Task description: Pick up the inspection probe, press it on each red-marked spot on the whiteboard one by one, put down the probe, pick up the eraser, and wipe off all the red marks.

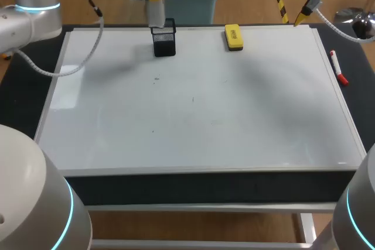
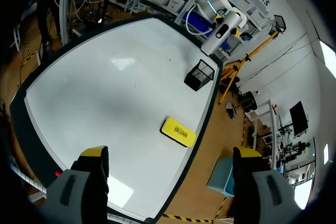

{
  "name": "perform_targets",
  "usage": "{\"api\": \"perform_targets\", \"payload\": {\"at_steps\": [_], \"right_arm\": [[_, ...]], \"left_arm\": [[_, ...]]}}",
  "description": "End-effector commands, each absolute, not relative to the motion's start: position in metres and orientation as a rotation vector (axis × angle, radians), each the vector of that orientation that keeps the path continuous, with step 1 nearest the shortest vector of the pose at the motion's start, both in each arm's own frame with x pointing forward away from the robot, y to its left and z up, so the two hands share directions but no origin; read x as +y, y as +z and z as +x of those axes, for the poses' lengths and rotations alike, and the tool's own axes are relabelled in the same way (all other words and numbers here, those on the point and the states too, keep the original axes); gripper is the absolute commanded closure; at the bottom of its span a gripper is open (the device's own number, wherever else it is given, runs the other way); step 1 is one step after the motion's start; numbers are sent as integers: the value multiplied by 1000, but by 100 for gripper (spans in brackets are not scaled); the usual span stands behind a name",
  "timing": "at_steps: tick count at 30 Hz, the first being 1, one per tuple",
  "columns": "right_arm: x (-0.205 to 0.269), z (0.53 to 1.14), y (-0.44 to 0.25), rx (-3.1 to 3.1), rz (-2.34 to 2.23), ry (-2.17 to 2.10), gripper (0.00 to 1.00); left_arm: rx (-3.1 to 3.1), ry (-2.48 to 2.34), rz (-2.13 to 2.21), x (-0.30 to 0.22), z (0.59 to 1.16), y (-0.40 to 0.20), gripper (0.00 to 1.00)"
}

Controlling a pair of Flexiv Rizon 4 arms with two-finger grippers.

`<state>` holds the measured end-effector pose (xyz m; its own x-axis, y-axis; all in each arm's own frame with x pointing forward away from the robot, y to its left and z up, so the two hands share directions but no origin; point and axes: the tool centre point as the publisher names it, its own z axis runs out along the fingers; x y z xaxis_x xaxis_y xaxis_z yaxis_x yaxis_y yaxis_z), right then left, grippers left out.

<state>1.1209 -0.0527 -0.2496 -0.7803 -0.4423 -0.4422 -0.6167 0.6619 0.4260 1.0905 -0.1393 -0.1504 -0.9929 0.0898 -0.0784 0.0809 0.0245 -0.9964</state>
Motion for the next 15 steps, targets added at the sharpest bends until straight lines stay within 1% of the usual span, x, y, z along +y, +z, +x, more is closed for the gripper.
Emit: {"api": "perform_targets", "payload": {"at_steps": [1, 15], "right_arm": [[-53, 1121, -249, 2581, -848, 818, 0], [-53, 1121, -249, 2581, -848, 818, 0]], "left_arm": [[-2239, 2181, -185, -144, 1104, -155, 100], [-2215, 2231, -165, -148, 1123, -175, 100]]}}
